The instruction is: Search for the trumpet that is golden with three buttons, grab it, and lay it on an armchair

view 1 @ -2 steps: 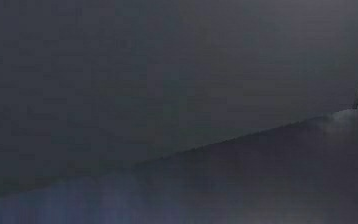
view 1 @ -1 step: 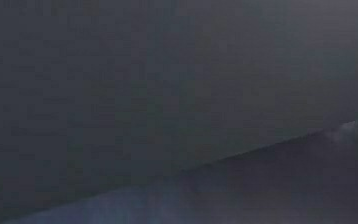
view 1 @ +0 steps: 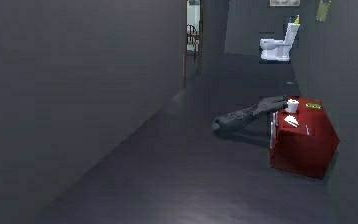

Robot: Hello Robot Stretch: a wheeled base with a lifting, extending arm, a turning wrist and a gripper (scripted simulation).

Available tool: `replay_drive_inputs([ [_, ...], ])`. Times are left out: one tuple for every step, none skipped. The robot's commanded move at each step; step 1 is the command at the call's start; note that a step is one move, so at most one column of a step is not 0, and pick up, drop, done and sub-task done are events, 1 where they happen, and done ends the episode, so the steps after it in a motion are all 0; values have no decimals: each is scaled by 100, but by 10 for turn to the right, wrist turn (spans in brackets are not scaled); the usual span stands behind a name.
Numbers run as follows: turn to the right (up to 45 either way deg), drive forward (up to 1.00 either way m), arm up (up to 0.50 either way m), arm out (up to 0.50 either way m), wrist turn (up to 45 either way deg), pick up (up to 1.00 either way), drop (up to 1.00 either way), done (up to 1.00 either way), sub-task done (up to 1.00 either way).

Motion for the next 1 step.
replay_drive_inputs([
  [60, 0, 0, 0, 0, 0, 0, 0, 0],
])
